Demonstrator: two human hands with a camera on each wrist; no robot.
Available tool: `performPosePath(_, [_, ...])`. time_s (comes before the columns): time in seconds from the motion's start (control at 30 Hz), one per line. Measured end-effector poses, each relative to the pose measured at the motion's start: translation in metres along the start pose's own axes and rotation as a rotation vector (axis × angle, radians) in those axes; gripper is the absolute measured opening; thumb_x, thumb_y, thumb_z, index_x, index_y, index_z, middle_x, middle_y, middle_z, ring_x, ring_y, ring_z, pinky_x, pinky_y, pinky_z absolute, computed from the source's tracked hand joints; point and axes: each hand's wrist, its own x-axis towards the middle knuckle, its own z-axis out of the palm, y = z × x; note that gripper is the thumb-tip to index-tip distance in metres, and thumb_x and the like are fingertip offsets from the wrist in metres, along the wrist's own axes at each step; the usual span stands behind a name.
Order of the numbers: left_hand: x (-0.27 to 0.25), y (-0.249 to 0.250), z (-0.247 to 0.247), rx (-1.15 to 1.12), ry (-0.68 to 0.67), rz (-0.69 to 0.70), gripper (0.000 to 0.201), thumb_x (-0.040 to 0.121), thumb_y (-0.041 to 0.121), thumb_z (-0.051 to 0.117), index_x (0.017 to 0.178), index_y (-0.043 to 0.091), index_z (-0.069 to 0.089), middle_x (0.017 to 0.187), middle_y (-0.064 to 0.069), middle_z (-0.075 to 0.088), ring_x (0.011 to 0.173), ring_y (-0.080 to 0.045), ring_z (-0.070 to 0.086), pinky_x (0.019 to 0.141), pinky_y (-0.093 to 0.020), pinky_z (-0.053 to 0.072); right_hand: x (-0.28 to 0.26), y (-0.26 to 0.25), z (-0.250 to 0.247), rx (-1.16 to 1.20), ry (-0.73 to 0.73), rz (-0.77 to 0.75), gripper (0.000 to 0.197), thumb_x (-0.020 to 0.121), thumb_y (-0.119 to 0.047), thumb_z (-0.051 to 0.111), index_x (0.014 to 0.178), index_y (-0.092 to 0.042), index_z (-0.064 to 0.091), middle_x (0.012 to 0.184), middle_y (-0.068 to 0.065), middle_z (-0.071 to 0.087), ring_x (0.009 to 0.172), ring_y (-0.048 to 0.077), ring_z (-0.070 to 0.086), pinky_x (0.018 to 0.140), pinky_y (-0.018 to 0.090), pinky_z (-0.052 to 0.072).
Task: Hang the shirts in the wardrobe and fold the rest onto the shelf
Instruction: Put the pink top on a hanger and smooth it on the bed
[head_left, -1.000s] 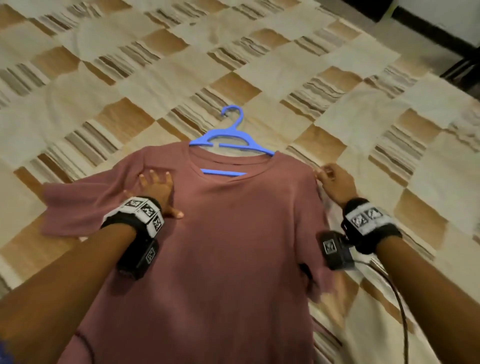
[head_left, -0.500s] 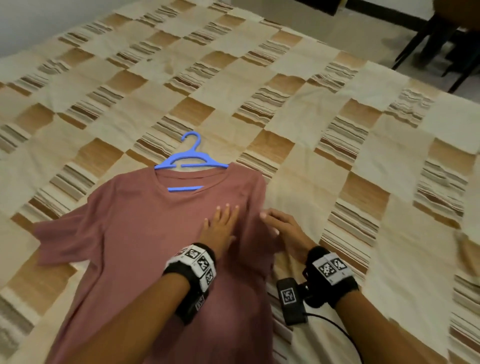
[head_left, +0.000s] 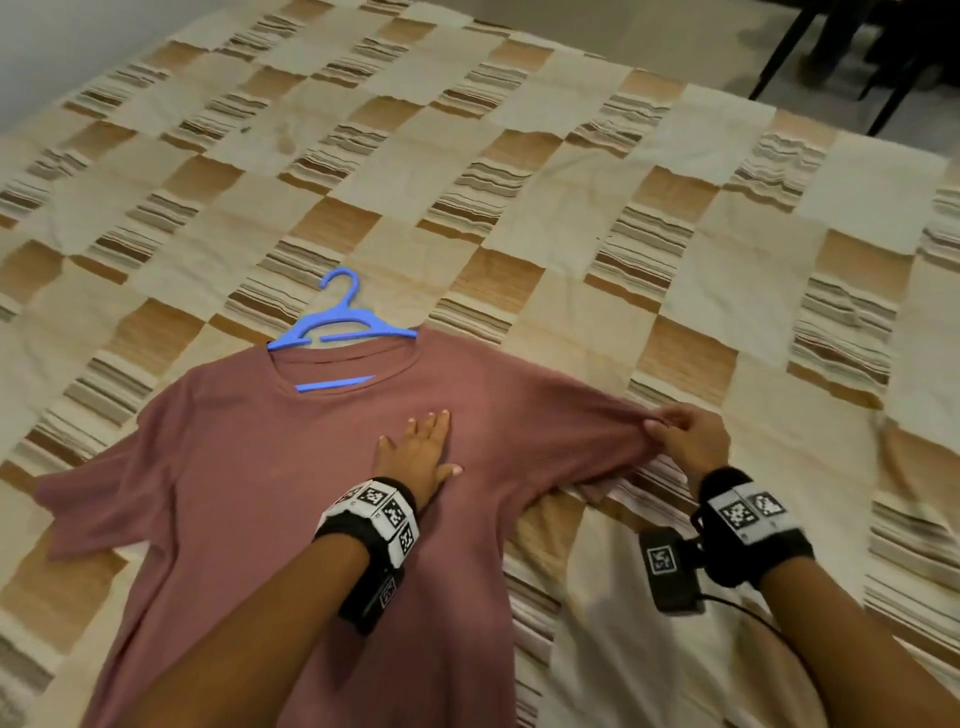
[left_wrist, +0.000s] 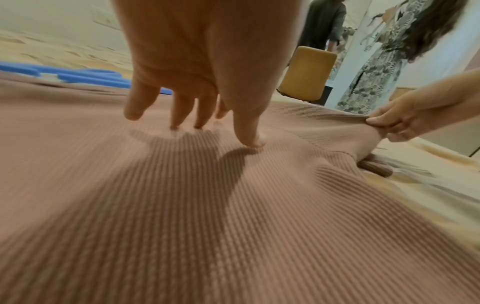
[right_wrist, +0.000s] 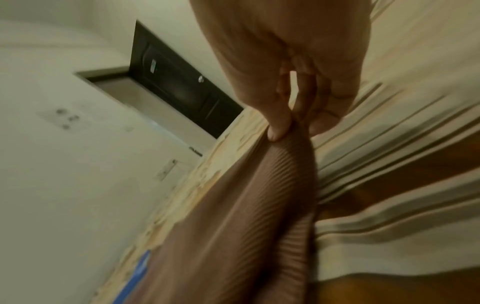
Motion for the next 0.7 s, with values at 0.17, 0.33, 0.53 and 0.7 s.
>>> performPosePath(0.17, [0.02,0.028,-0.015,0.103,0.116,0.051,0.068,0.098,0.04,0.037,0.15,0.016,0.001,0.158,-0.006,-0.001,0.145,-0.03,0.001,0.112,-0.056,0.017,0.014,0.007,-0.001,0.212,-0.222,0.228,0.013,0.095,-0.021,0.054,0.1,-0.009,0.056,0.084,0.009,0.06,0.063,0.02,0.057,0.057,0.034,0.052])
performPosePath(0.33, [0.042,0.05,-0.03,0.026,0.022,0.131,0.081,0.093,0.043,0.049,0.15,0.021,-0.004,0.158,-0.008,-0.011,0.144,-0.033,-0.004,0.112,-0.06,0.015,0.017,0.02,0.006,0.135,-0.297,0.253,0.009,0.09,0.001,0.051,0.097,-0.002,0.057,0.074,0.016,0.06,0.047,0.016,0.056,0.04,0.022,0.045])
performPosePath(0.53, [0.053,0.052,-0.021,-0.056,-0.08,0.111,0.118,0.074,0.043,0.074,0.148,0.024,-0.016,0.154,-0.006,-0.027,0.142,-0.038,-0.014,0.109,-0.062,0.011,0.0,0.025,0.02,0.051,-0.24,0.055,0.023,0.08,-0.015,0.071,0.098,-0.009,0.059,0.08,0.009,0.066,0.06,0.018,0.061,0.045,0.023,0.048])
performPosePath(0.7, [0.044,0.059,-0.018,-0.063,-0.023,0.114,0.114,0.076,0.046,0.071,0.148,0.023,-0.014,0.155,-0.008,-0.022,0.143,-0.037,-0.011,0.109,-0.063,0.012,0.015,0.028,0.027,0.073,-0.209,0.01,0.045,0.08,-0.001,0.067,0.119,-0.013,0.049,0.082,0.002,0.06,0.069,0.019,0.059,0.055,0.03,0.05])
